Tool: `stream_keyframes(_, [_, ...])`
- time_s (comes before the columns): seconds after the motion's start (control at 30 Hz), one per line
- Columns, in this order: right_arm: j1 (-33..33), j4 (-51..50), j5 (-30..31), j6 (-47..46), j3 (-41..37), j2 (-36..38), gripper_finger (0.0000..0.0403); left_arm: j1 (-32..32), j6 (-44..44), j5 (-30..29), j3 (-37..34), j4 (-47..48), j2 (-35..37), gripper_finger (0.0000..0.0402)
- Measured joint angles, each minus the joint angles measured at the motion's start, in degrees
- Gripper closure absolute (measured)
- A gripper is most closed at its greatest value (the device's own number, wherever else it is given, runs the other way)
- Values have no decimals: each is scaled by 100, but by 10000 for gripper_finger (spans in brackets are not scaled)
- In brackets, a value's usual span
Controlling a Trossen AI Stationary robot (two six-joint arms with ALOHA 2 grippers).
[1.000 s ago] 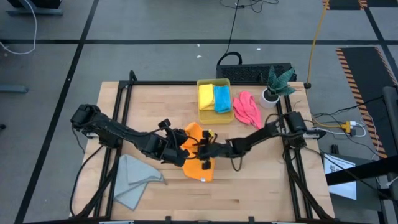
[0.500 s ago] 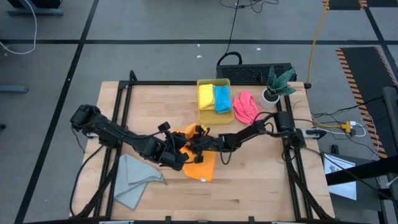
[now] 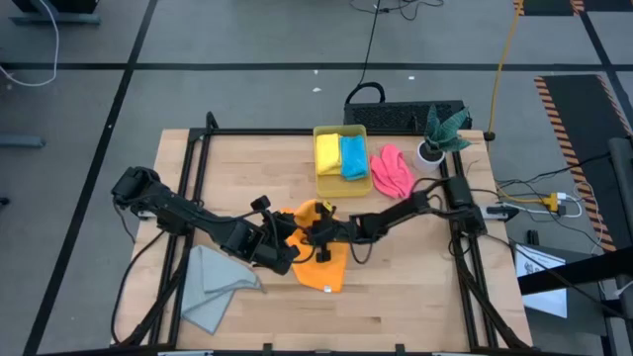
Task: Fold microfiber towels
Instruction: Fold the orange microfiber towel
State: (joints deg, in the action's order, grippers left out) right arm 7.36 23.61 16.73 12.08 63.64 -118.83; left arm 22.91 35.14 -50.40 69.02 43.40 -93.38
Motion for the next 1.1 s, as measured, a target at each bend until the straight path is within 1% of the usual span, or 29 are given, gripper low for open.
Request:
stream_keyframes(0.07, [216,-70,440,4,-187,343,401,117,2,-124,0,0,6,371])
stream_keyframes(0.13, [473,-68,863,19,-474,841,401,257,-11,-220,2,2,54,371])
stream_keyframes(0.23, [978,3,1325,18,-993,1801,401,491,-15,-243,65,3,179,371])
stream_keyframes(0.33, [1621,183,1629,10,-1494,2812,402,792,-15,-244,166,-120,326,371])
stream_keyframes(0.4, [2102,482,1632,-7,-1756,3474,402,1018,-115,-240,275,-389,393,371])
stream_keyframes(0.47, [2633,936,1624,210,-1996,4037,402,1291,-416,-209,440,-676,435,371])
stream_keyframes(0.53, [3164,1494,1582,553,-2193,4472,402,1548,-883,-41,668,-1120,437,372])
stream_keyframes(0.57, [3386,1725,1465,732,-2262,4638,402,1659,-1181,88,767,-1373,438,374])
stream_keyframes(0.63, [3767,2151,1148,1023,-2319,4858,402,1861,-1876,416,938,-1911,439,388])
stream_keyframes(0.7, [4069,2626,794,1255,-2332,4925,402,2011,-2509,672,1064,-2469,439,395])
stream_keyframes(0.77, [4322,3166,549,1541,-2331,4921,402,2138,-3037,690,1169,-2868,439,395])
stream_keyframes(0.83, [4537,3548,688,1940,-2332,4925,402,2245,-3473,460,1278,-2964,439,397])
stream_keyframes(0.87, [4607,3650,975,2160,-2332,4942,402,2281,-3607,204,1319,-2960,439,398])
stream_keyframes(0.9, [4663,3719,1404,2373,-2332,4958,402,2287,-3694,-125,1333,-2966,439,397])
stream_keyframes(0.97, [4703,3785,2380,2753,-2332,4992,403,2207,-3768,-755,1333,-2848,439,398])
stream_keyframes(1.0, [4681,3790,2871,2921,-2332,5002,403,2126,-3759,-964,1333,-2698,439,398])
stream_keyframes(1.03, [4629,3789,3319,3044,-2332,5004,403,2012,-3685,-1057,1333,-2500,439,399])
stream_keyframes(1.1, [4495,3797,4001,3168,-2397,5001,403,1762,-3346,-1070,1331,-2010,439,398])
